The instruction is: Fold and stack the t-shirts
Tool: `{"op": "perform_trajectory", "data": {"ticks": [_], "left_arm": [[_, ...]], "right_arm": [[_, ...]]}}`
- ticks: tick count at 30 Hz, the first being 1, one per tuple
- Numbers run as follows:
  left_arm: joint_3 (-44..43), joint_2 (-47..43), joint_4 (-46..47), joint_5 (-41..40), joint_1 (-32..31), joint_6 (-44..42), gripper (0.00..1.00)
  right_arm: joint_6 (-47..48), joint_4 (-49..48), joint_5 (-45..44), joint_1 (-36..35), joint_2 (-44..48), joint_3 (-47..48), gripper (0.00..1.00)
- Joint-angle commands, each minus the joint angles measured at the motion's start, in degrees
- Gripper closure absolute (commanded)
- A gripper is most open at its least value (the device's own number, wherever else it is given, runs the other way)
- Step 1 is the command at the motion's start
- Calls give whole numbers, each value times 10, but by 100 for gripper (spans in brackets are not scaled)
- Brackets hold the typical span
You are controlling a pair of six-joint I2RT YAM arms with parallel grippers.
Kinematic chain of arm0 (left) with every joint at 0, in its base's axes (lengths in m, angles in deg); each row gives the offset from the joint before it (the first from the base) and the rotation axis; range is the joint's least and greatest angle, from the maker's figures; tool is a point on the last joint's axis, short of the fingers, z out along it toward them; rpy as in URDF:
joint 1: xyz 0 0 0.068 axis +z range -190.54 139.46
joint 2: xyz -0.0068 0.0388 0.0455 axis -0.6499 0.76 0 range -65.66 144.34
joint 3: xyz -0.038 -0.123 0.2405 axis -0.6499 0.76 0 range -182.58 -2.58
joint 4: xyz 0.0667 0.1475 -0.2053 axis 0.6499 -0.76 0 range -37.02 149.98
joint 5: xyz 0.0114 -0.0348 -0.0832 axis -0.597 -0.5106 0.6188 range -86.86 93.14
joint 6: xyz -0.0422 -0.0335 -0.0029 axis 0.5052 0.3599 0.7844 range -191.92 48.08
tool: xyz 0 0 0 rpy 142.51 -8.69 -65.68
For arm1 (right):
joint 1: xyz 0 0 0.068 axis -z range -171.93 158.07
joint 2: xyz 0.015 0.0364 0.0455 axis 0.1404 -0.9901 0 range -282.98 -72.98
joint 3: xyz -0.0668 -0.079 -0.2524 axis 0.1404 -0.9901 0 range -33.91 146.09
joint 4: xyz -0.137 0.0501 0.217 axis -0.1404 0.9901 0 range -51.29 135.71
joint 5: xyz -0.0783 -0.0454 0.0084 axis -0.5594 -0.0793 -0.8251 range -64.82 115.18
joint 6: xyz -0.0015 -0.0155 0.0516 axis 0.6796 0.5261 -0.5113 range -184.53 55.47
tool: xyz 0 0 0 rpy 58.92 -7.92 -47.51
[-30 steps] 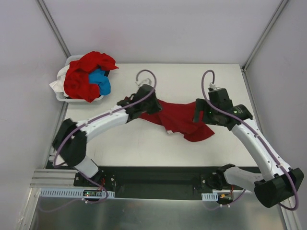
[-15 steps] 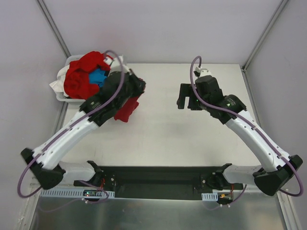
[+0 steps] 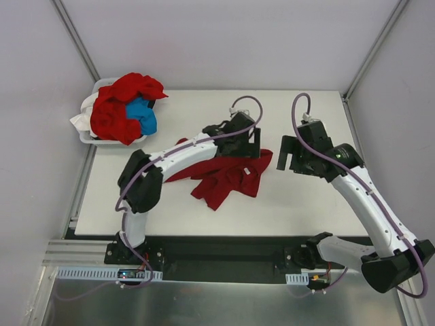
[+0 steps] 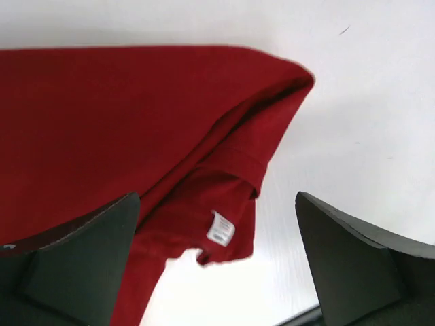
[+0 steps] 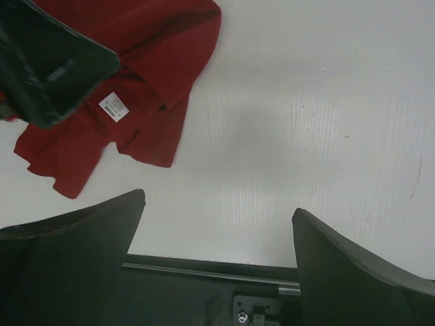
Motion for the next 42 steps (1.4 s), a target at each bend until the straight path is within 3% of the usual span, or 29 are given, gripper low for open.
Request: {"op": "perform_trajectory", "data": {"ticks": [1, 7, 10, 14, 19, 21, 25, 26, 28, 29, 30, 36, 42], "left_arm": [[48, -204, -23, 39, 79, -3, 1], [297, -430, -68, 32, 139, 42, 1], [406, -495, -90, 48, 143, 103, 6], [472, -533, -91, 66, 160, 140, 12], [487, -499, -89, 106, 160, 107, 15], [511, -486, -61, 113, 161, 110, 14], [527, -441, 31, 144, 161, 100, 14], [528, -431, 54, 154, 161, 107, 15], [523, -397, 107, 174, 161, 115, 16], [518, -384, 119, 177, 160, 121, 17], [504, -358, 124, 174, 160, 123, 18], [451, -281, 137, 167, 161, 125, 26], [465, -284, 118, 157, 160, 145, 28]], "right_arm": [[74, -51, 48, -57, -29, 16, 4], [95, -125, 65, -139, -186, 59, 3], [111, -133, 60, -169, -260, 96, 1], [103, -124, 29, -179, -369, 165, 6], [103, -157, 24, -179, -403, 158, 17], [112, -162, 21, -176, -417, 148, 28], [119, -152, 13, -165, -413, 120, 50], [121, -152, 8, -164, -405, 108, 62], [122, -151, -7, -164, -375, 68, 74], [121, -151, -13, -164, -365, 51, 90], [119, -152, -19, -163, -355, 37, 96], [113, -105, -27, -156, -283, -50, 99], [64, -24, -34, -132, -177, -90, 99]]}}
